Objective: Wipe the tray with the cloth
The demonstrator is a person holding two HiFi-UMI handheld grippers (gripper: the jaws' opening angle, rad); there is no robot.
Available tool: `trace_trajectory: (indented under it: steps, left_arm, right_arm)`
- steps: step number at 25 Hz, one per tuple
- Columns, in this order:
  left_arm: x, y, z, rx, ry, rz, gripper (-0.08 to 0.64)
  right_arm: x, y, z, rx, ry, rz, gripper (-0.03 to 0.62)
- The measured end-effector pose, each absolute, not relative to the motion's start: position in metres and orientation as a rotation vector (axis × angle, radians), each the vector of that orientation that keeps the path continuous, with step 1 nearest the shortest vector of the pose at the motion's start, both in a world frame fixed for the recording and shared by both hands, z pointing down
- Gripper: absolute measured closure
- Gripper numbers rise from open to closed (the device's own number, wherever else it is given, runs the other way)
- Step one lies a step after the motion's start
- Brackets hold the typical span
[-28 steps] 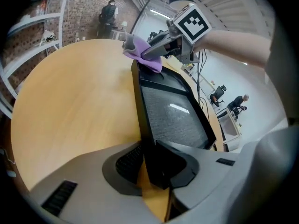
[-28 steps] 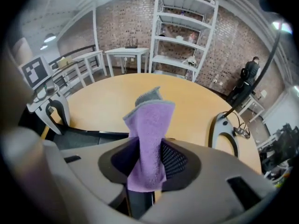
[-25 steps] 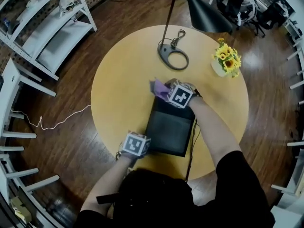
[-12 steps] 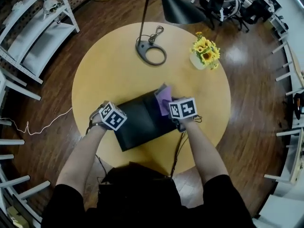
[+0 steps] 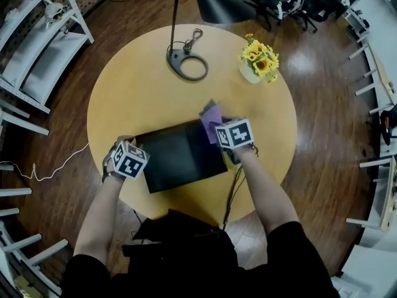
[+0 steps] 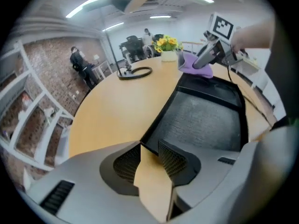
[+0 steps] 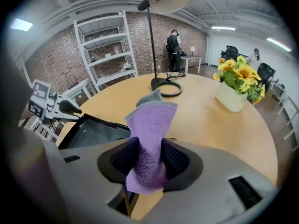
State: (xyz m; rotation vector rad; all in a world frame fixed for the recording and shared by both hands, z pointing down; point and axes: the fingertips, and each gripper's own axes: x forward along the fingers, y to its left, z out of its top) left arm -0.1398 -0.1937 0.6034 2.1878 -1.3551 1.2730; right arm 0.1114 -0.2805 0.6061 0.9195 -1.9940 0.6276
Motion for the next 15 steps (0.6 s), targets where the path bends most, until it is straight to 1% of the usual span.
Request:
trace_trajectory:
  steps: [2,3,4,6,8,11,13,15]
  left_arm:
    - [-0.139,-0.175,0.610,2.110,-1.355,1.127,0.439]
    - [-0.137,-0.169,0.615,2.081,-1.363,1.076,0.439]
    - [-0.136,-0.167,0.619,2.061,-1.381,1.044,0.440]
    - [-0.135,-0.170,0.620,2.047,-1.436,1.036,0.437]
    - [-0.137,-0.174,0.622,2.024,-1.474,1.051,0.434]
    - [-0.138,-0.174,0.635,1.911,-1.483,0.947,0.442]
    - [-0.141,-0.172,0.640,1.840,-1.489,0.855,0.454]
    - [-0.143,-0.171,0.642,1.835,-1.505,0.828,0.459]
  right_arm:
    - [0.109,-0.286,0.621,0.880,-1.922,0.693,0.427]
    - [0.109,-0.287,0.628,0.879,-1.909,0.768,0.413]
    - [0.108,-0.288,0.633,0.889,-1.918,0.868,0.413]
    - [0.108,-0.289,0.636,0.915,-1.978,1.071,0.410]
    - [0.111,-0.283,0.634,0.915,-2.041,1.185,0.410]
    - [0.122,-0.260,0.631,0.879,-2.080,1.195,0.408]
    - [0.128,-0.237,0.632,0.846,-2.080,1.138,0.408]
    - [0.134,-0.213,0.632,0.833,-2.069,1.076,0.408]
